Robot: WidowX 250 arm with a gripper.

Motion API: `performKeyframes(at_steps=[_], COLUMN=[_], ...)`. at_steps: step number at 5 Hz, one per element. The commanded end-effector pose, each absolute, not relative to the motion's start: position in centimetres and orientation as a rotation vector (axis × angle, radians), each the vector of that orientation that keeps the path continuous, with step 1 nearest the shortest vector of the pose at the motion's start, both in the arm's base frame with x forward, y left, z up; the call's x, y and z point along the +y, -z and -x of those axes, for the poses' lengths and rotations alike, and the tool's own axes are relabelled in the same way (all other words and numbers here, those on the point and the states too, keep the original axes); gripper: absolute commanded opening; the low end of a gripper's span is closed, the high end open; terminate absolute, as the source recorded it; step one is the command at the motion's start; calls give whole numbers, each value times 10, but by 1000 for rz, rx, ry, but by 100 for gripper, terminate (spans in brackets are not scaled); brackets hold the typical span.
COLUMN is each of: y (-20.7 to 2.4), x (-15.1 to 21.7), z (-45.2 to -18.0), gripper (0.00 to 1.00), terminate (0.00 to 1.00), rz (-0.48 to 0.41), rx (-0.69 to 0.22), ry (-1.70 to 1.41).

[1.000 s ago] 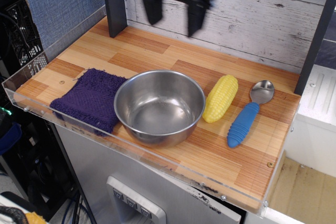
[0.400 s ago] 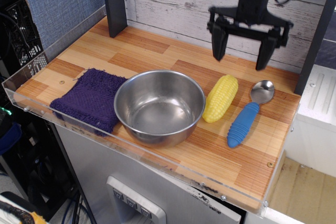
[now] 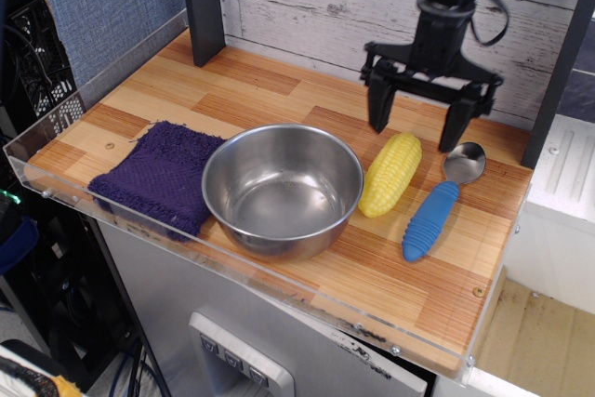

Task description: Place the corn on top of the purple towel

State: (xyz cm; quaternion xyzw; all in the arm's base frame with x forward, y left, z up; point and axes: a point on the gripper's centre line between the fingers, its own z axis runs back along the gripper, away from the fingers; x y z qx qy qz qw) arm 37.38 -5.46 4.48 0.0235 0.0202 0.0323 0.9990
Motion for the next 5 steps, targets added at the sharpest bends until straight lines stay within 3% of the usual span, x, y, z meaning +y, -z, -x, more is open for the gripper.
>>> performKeyframes(at_steps=[1,3,4,5], y=[-33,-12,-16,-40], x=[-39,-36,-36,-35], z=[-366,-358,-357,-354], gripper=[100,100,0,0], terminate=[0,0,0,0], rz=[-91,-130,-128,-97], rx=[53,92,63,-22], ry=[-43,-12,-2,2])
